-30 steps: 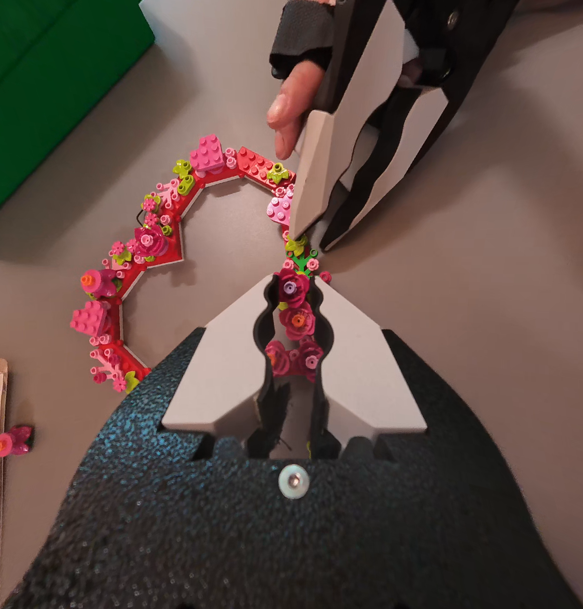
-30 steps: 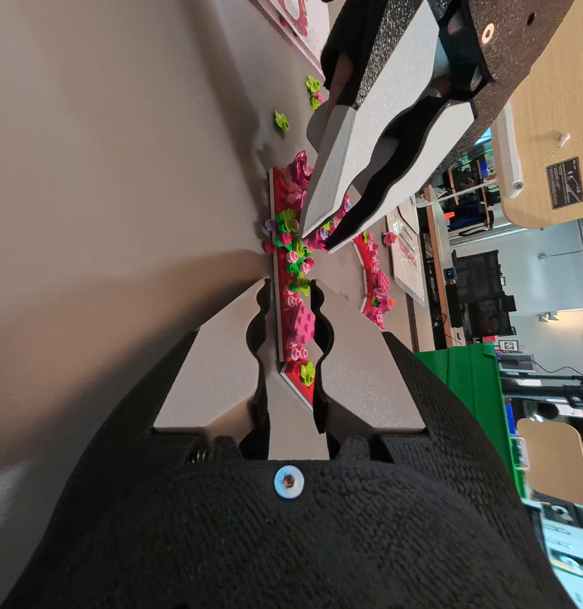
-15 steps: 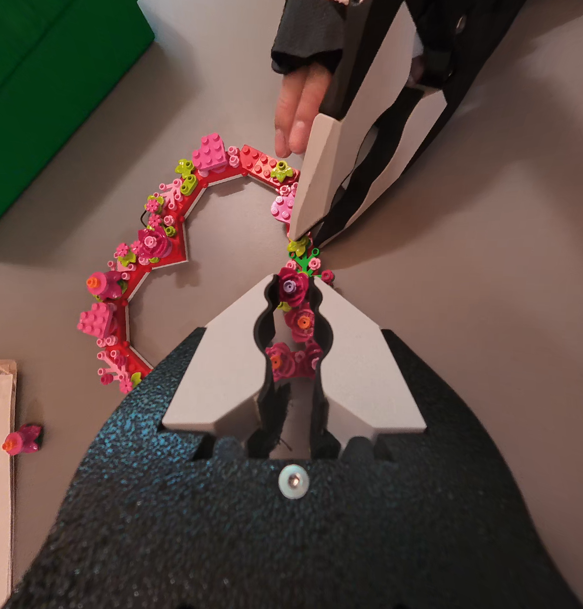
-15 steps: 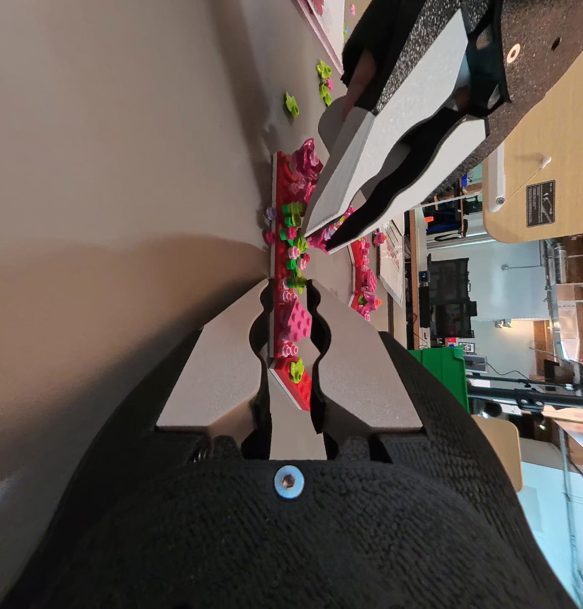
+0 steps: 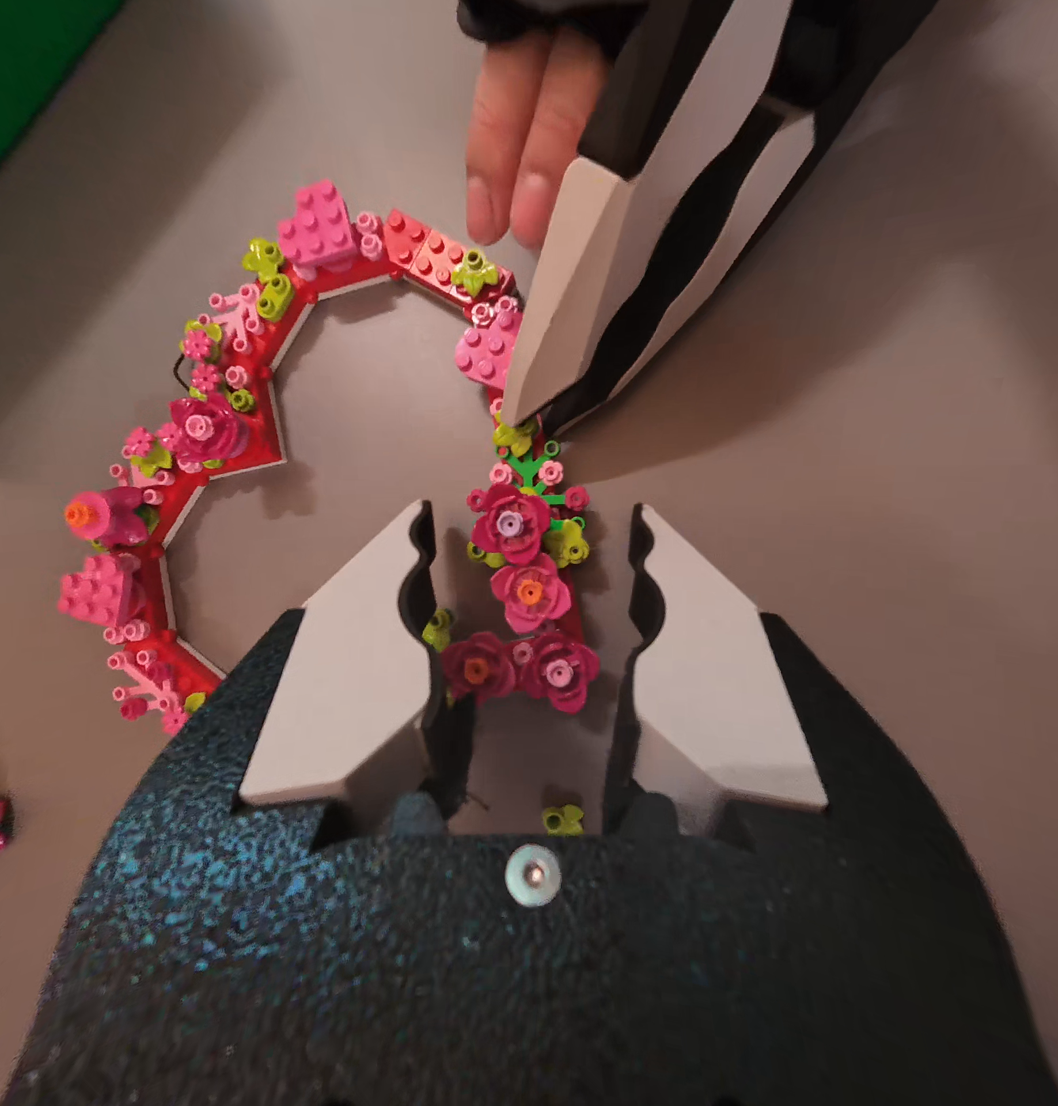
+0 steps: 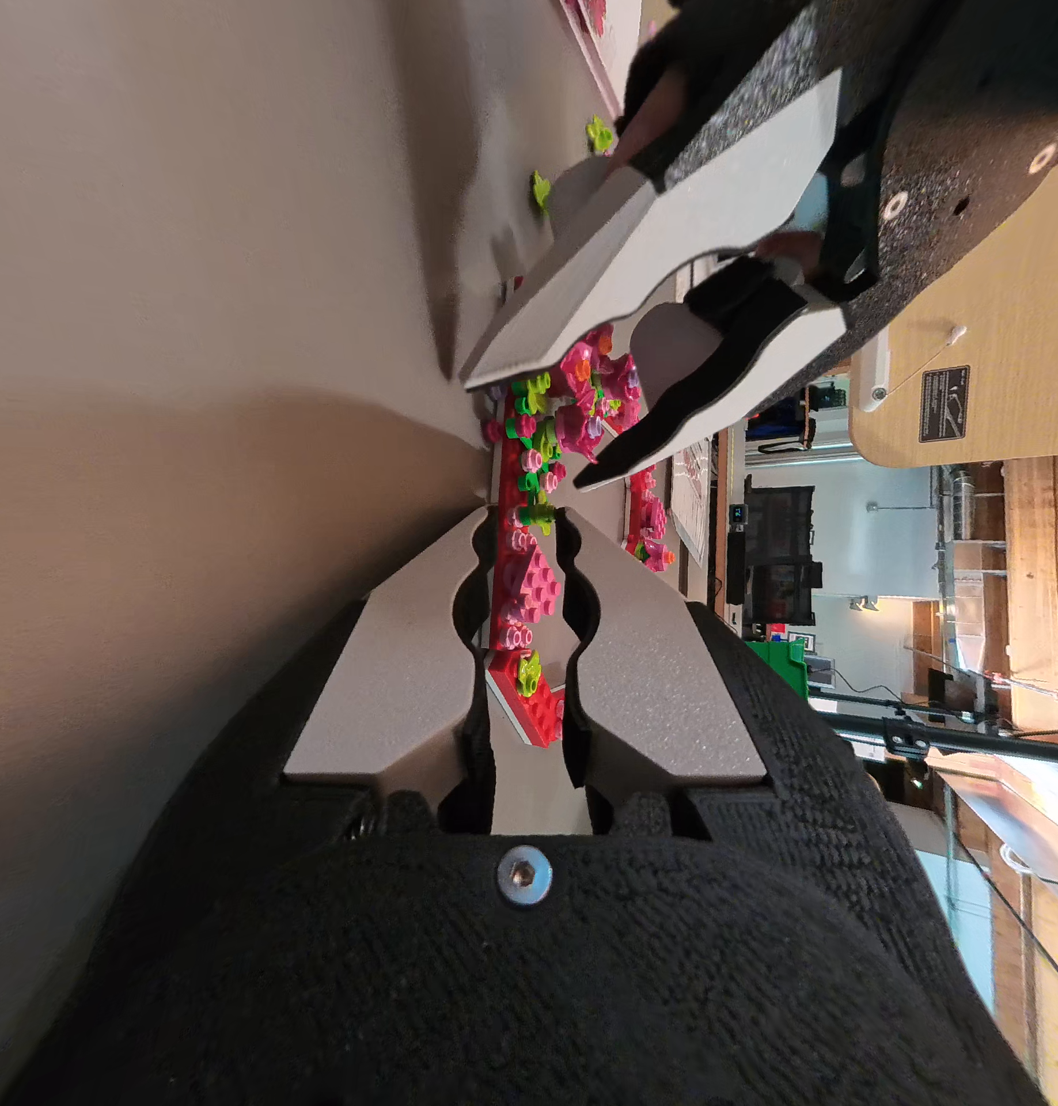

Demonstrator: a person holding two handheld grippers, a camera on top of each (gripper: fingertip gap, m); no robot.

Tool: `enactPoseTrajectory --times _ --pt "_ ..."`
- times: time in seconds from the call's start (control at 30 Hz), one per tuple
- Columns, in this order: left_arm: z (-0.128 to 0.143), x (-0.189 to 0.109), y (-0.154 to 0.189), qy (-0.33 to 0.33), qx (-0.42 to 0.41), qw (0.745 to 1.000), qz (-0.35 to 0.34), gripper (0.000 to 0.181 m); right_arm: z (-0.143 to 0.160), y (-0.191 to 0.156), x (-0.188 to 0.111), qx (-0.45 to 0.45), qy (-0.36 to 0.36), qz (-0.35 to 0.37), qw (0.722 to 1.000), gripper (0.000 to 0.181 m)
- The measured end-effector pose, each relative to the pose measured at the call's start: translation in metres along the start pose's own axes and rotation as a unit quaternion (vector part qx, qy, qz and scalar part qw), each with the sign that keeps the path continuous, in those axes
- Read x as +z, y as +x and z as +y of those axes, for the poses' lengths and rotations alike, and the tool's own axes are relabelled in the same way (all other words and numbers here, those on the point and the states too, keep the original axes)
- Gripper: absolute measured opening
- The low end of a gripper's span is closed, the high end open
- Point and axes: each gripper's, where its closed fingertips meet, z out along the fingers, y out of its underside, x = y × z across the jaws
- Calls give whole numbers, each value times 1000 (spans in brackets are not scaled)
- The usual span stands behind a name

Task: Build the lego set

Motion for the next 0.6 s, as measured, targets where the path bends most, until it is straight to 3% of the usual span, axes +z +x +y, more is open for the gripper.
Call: enactPoseTrajectory --times 0.37,0.6 --pt "16 -9 4 -47 -4 998 31 53 0 0 -1 -4 1 2 1000 18" --pt "12 0 1 -65 12 996 52 43 0 0 -1 -11 3 5 1000 18"
